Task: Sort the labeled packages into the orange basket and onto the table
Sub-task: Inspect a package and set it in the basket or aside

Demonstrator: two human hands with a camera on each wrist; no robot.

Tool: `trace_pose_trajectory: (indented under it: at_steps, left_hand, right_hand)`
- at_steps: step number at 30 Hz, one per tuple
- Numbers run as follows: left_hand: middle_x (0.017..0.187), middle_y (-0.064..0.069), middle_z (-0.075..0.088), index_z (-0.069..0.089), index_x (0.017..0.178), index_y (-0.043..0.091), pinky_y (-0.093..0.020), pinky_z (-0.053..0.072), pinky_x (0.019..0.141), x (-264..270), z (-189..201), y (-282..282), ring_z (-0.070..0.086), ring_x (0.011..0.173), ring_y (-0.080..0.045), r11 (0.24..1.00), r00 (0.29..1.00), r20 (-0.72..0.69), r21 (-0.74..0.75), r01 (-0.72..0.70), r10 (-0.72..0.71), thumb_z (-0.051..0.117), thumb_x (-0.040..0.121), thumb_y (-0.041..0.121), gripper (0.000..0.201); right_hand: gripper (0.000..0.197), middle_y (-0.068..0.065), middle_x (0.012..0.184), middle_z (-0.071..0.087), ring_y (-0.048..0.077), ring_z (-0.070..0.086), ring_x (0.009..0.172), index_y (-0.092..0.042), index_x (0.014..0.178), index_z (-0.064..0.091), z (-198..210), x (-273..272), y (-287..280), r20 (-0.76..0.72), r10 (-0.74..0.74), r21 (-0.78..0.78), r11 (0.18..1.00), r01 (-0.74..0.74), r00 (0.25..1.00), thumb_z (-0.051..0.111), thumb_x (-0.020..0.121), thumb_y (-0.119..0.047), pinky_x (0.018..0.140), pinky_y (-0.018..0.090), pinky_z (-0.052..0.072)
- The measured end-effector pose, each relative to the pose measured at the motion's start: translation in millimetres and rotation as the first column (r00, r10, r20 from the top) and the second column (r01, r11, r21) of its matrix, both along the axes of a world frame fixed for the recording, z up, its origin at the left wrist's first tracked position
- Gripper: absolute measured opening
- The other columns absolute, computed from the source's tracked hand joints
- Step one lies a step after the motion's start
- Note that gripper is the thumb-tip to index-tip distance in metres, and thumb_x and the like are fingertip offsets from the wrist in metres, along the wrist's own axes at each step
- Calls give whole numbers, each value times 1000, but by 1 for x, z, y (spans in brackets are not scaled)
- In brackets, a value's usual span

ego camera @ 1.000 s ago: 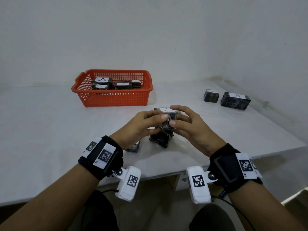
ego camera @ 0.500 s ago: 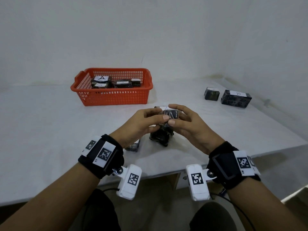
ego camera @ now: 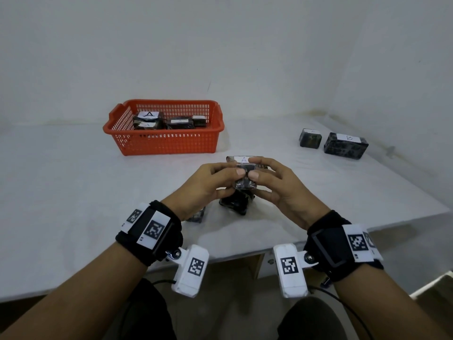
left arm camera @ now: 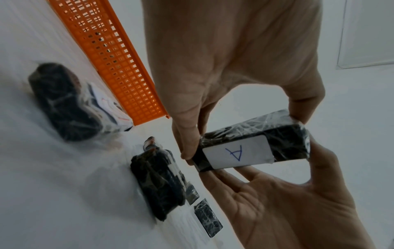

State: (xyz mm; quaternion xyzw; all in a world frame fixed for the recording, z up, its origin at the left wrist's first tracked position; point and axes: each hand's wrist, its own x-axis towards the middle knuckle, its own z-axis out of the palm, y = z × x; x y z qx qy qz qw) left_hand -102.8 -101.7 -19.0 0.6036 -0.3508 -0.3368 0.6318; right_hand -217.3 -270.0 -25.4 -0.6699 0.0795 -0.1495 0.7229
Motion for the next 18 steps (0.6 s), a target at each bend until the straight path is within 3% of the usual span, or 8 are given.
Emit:
trace_pose_trajectory:
  at_steps: [2,4,7,10,13,15,18]
  left_hand:
    - [115,-5,77,72,121,16,-35,52,101,0,2,-1,73,106,-16,999,999,-35,10,-33,33,68,76,52,57]
    - [127,-16,72,67,130,10,-45,51,108,3,5,0,71,116,-28,999,993,-107,17,-41,42,61,82,58,68]
    - [132,-27,67,64,135,3,-51,49,112,2,12,2,65,124,-41,999,972,-236,35,29,-20,50,91,66,78]
    - [128,-23,70,68,129,9,-51,52,107,-2,15,-2,69,118,-41,997,974,-227,72,7,9,40,97,68,73]
    - [125,-15,73,73,118,18,-49,58,100,-4,15,-6,73,111,-36,987,982,-105,-24,-157,154,42,103,59,54]
    - [115,-12,76,72,115,11,-43,62,91,-4,14,-7,75,106,-31,975,981,-17,-99,-196,196,54,99,51,47]
    - [115,-20,75,69,119,-3,-43,63,90,-5,10,-11,75,106,-34,969,969,93,-124,-216,228,69,98,24,34]
  right_hand:
    - [66,5,129,71,19,68,121,-20,128,65,-1,-2,-2,11,41,-68,997,-40,999,83,69,-42,108,39,52]
    - [61,3,133,69,19,66,123,-22,131,64,0,-6,-3,8,57,-211,976,-54,998,87,76,-33,107,39,52]
    - [44,-3,124,71,16,70,113,-24,125,67,-1,-8,-4,53,-41,-361,931,57,998,84,85,-18,98,33,57]
    - [31,2,114,75,19,76,98,-21,117,74,-2,-9,-7,65,-121,-331,934,136,990,80,87,-21,92,34,58]
    - [23,13,108,72,17,75,89,-20,111,77,-2,-13,-13,34,-151,-316,936,154,988,80,88,-23,85,36,62]
    - [20,19,108,70,19,73,86,-20,109,78,0,-16,-16,5,-142,-311,941,136,990,79,89,-24,76,38,63]
    - [22,20,96,74,27,71,79,-13,109,77,0,-21,-21,-6,-148,-249,958,142,989,77,91,-26,66,35,56]
